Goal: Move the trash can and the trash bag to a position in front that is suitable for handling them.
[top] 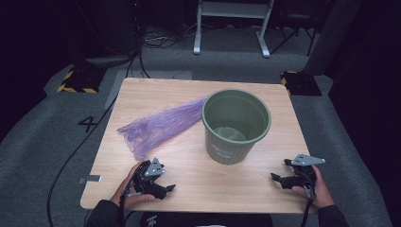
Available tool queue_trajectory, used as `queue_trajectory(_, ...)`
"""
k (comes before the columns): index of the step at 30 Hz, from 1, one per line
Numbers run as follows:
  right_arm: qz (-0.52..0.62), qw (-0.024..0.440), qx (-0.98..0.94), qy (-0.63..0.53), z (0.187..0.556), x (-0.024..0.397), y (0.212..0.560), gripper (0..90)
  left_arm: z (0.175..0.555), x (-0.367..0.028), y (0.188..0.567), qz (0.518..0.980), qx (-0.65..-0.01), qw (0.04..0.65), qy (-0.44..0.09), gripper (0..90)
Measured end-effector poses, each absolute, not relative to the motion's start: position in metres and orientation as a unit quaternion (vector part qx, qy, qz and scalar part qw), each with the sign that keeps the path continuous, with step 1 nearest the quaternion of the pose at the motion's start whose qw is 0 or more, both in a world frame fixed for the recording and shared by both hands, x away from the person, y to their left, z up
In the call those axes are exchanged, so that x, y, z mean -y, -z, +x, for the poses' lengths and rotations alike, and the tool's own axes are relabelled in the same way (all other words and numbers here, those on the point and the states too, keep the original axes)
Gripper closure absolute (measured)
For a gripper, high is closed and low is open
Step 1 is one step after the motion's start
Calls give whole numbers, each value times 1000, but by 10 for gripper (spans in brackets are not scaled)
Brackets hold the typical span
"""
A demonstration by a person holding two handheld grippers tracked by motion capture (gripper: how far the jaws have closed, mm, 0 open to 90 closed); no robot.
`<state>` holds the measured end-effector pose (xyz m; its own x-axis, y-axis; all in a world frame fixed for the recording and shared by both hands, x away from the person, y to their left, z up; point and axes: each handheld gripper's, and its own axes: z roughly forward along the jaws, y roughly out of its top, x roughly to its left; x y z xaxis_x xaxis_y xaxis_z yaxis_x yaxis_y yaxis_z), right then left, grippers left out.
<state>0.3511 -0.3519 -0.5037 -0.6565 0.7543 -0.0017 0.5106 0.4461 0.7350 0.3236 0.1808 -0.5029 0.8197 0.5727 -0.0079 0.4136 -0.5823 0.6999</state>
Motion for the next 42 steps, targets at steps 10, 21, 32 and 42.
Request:
queue_trajectory(10, 380, 167, -835, -363, 353, 351, 504, 101, 328, -193, 501, 867, -315, 358, -143, 164)
queue_trajectory(21, 377, 165, -836, -363, 355, 349, 504, 96, 345, -208, 488, 841, -348, 375, -176, 181)
queue_trajectory(32, 377, 165, -836, -363, 355, 349, 504, 96, 358, -218, 482, 824, -371, 372, -213, 161)
queue_trajectory(42, 377, 165, -836, -362, 355, 349, 504, 96, 370, -248, 476, 797, -405, 379, -237, 159)
